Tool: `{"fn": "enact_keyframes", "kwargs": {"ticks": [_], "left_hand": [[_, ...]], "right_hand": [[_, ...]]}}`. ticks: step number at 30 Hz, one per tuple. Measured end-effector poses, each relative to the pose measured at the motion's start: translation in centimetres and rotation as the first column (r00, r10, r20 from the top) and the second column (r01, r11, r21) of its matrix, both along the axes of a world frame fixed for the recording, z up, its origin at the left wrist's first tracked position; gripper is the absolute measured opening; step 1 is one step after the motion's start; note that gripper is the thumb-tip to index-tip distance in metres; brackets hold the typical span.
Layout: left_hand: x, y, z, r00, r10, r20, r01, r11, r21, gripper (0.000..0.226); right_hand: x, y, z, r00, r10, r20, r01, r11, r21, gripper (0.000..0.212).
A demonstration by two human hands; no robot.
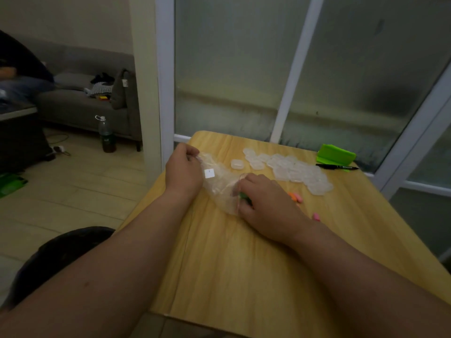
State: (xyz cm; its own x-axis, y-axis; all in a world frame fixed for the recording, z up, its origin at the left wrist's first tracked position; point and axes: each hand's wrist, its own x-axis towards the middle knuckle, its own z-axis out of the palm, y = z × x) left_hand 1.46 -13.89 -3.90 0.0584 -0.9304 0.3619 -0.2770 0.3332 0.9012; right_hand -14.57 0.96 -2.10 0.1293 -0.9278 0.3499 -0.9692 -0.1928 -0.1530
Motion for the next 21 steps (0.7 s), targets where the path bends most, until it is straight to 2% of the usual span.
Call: {"fn": "enact_keyframes", "kwargs": {"ticks": [6, 12, 18, 21], "left_hand": [[0.1, -0.3, -0.1, 0.999, 0.049, -0.009, -0.049, 0.999, 0.021, 0.025], [0.1, -0.1, -0.2, 0.999, 0.042, 0.012, -0.042, 0.999, 0.014, 0.024], [0.1, 0.3, 0.0, 0.999, 0.035, 0.008, -0.035, 0.999, 0.014, 0.023], [0.1, 0.4, 0.0, 0.997, 0.002, 0.074, -0.001, 1.000, -0.006, 0.030]], "right_hand": [[-1.5, 0.8, -0.5, 0.995, -0.007, 0.095, 0.014, 0.997, -0.072, 0.011], [-2.1, 1.6, -1.3, 0.978, -0.012, 0.210, 0.035, 0.994, -0.105, 0.008], [-2.0, 2.0, -1.4, 0.982, -0.020, 0.189, 0.043, 0.992, -0.121, 0.015], [-2.6, 2.5, -1.5, 0.975, -0.032, 0.222, 0.065, 0.988, -0.142, 0.014]]}}
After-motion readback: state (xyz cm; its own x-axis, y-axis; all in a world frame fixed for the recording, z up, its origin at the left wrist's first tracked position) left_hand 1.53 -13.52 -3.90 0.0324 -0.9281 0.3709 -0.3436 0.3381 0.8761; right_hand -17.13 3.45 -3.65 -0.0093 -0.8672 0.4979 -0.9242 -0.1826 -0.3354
